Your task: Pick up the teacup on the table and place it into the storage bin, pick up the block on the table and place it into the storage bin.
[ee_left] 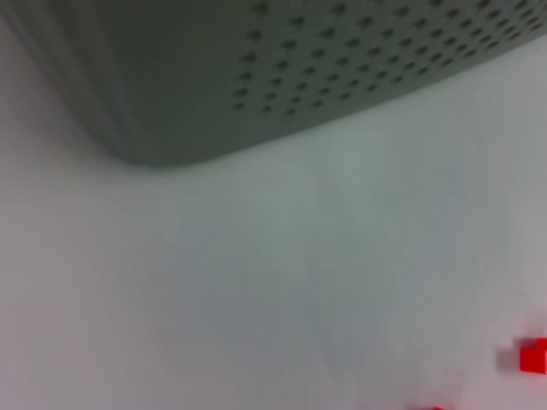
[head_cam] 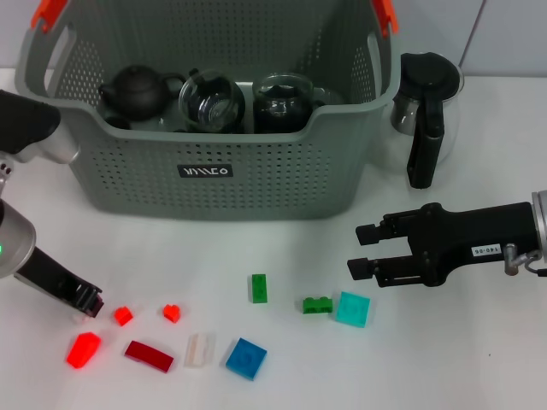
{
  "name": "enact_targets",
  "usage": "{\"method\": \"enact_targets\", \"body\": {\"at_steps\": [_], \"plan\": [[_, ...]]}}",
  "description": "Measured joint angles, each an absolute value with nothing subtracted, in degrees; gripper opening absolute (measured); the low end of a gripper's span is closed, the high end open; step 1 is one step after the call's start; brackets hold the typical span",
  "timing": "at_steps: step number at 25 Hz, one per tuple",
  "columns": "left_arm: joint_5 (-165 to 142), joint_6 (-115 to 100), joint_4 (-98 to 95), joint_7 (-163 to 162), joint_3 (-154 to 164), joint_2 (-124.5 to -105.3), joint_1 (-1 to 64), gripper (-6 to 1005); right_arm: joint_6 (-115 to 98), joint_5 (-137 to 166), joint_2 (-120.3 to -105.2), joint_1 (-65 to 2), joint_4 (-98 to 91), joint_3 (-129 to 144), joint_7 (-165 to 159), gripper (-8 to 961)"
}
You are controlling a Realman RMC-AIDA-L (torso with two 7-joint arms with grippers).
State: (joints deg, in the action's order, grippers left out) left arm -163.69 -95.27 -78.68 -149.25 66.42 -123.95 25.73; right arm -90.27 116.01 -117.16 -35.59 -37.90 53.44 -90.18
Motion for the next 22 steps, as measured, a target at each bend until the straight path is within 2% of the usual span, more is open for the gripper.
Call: {"method": "enact_targets", "body": {"at_steps": [8,14,16,22], "plan": [[-162.80,-97.81,-79.78,-147.57,64.44,-123.59,26.51,152,-90.18,116.00,-117.16,-35.60,-37.86,53.43,-90.17,644],[-155.12,-109.36,-80.29,-139.85,50.49,-123.36,31.28,166,-90.08,115.97,-117.16,-36.02,-37.83,53.43,-90.17,644],[-151.29,-112.80,-80.09,-137.62,47.20,-122.77,32.34,171,-90.02,115.98,-117.16,-36.05,-37.81,53.43,-90.18,644],[-134.59,-118.48,-77.19,-132.64,43.46,-118.61,34.03,186,-89.99,116.01,-117.15,-36.19,-37.79,53.43,-90.55,644]]}}
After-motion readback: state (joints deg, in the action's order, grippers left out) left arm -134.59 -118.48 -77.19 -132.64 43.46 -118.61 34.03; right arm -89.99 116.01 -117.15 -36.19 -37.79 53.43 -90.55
